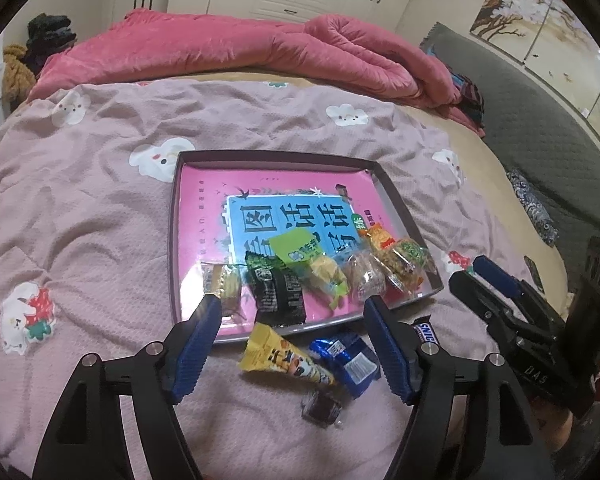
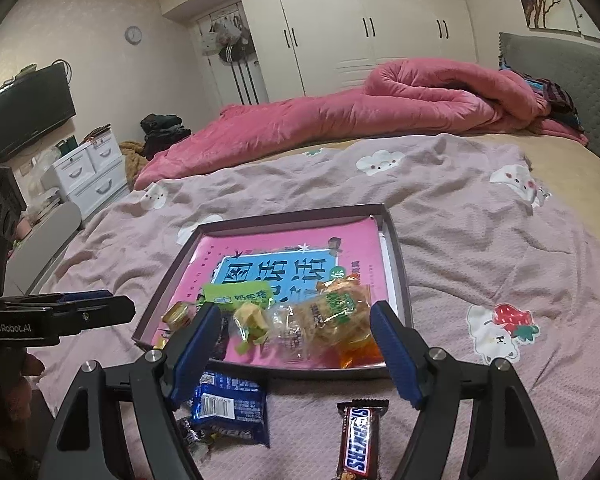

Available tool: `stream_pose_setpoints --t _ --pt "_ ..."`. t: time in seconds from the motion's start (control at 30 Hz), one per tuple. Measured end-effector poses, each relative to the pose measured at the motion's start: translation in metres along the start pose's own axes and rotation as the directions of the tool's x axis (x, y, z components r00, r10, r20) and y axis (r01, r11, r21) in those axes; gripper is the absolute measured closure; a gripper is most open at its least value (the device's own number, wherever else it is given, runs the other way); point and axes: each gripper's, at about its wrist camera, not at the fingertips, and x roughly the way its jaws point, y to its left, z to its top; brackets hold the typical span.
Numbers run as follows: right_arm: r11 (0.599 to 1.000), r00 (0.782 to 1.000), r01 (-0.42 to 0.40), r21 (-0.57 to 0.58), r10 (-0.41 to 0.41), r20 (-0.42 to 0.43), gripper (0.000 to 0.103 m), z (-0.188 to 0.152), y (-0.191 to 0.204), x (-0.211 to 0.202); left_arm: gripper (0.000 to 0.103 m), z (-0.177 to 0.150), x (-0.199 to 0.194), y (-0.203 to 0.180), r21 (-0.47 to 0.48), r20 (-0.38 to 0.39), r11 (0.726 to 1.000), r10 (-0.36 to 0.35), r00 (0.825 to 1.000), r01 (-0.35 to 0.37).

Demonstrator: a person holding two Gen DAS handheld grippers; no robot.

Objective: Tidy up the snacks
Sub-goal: 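Withdraw both open tools from the tray toward the remaining snacks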

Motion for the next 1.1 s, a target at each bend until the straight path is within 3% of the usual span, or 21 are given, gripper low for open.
stream_pose_setpoints --t 1.1 --pt "1.000 0.998 -0.029 0.001 0.029 -0.057 0.023 -0.015 0.013 -0.012 0.028 -0.045 -0.007 -0.005 0.084 -0.064 0.996 0.026 0.998 -0.020"
